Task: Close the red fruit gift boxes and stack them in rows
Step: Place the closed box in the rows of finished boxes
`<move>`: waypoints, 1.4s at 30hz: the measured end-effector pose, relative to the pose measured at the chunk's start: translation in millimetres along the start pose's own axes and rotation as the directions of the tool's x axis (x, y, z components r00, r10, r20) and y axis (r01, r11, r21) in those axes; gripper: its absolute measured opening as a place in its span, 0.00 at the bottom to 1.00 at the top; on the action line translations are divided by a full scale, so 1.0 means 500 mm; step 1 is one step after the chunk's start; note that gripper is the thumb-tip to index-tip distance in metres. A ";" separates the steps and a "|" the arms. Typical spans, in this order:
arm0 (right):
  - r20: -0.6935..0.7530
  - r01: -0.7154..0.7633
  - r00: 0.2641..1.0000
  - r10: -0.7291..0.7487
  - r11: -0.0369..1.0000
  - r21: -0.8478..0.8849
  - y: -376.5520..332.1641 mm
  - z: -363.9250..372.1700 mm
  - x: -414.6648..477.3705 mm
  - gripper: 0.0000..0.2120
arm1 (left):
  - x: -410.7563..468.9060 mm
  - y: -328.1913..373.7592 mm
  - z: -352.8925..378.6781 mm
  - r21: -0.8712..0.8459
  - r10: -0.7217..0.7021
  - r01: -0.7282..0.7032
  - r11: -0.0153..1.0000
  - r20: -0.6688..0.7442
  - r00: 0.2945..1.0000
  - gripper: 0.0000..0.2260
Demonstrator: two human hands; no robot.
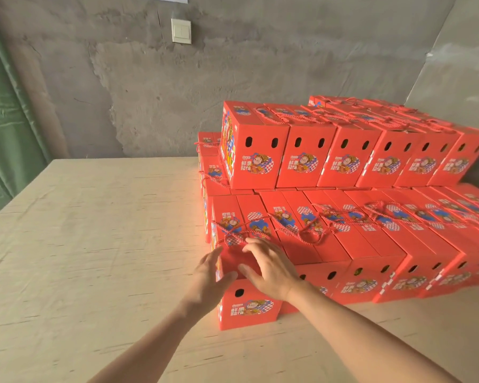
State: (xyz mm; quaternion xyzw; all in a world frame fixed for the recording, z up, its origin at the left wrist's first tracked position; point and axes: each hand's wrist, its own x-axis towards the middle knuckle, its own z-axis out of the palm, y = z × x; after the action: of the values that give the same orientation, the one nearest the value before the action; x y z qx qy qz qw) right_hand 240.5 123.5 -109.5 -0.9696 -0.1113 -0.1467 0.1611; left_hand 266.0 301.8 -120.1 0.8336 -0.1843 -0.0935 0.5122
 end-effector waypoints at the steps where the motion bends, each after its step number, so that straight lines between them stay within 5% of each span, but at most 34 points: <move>1: 0.085 -0.007 0.996 0.007 1.000 -0.002 0.004 -0.008 -0.004 0.26 | -0.007 0.005 0.003 0.111 0.073 -0.068 0.992 -0.046 0.996 0.25; 3: 0.244 0.005 0.970 0.015 0.997 -0.080 0.023 -0.029 -0.019 0.34 | -0.018 0.016 0.006 0.239 0.165 -0.144 0.960 -0.069 0.984 0.20; 7: 0.374 -0.143 0.902 0.214 0.967 -0.209 0.070 -0.072 -0.065 0.36 | -0.015 0.021 0.010 0.361 0.129 -0.133 0.923 0.036 0.991 0.25; 25: 0.296 -0.109 0.923 0.247 0.903 -0.415 0.076 -0.045 -0.064 0.27 | 0.018 0.011 0.011 0.466 0.136 -0.157 0.871 0.078 0.988 0.24; 30: 0.327 -0.044 0.930 0.170 0.933 -0.358 0.097 -0.071 -0.058 0.23 | 0.023 0.044 0.040 0.659 0.199 -0.125 0.742 -0.038 0.979 0.15; 37: 0.237 -0.025 0.966 0.104 0.949 -0.315 0.110 -0.063 -0.068 0.23 | 0.032 0.104 0.070 0.810 0.030 0.018 0.586 -0.044 0.999 0.11; 42: 0.131 -0.026 0.988 0.085 0.916 -0.401 0.086 -0.066 -0.079 0.18 | 0.017 0.119 0.113 0.808 -0.035 0.124 0.576 -0.127 0.991 0.22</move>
State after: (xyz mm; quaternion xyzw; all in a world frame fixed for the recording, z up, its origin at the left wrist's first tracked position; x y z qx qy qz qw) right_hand 206.6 65.7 -104.3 -0.9929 -0.0631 -0.0907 -0.0437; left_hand 241.6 227.8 -92.8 0.9864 -0.1440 0.0192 0.0766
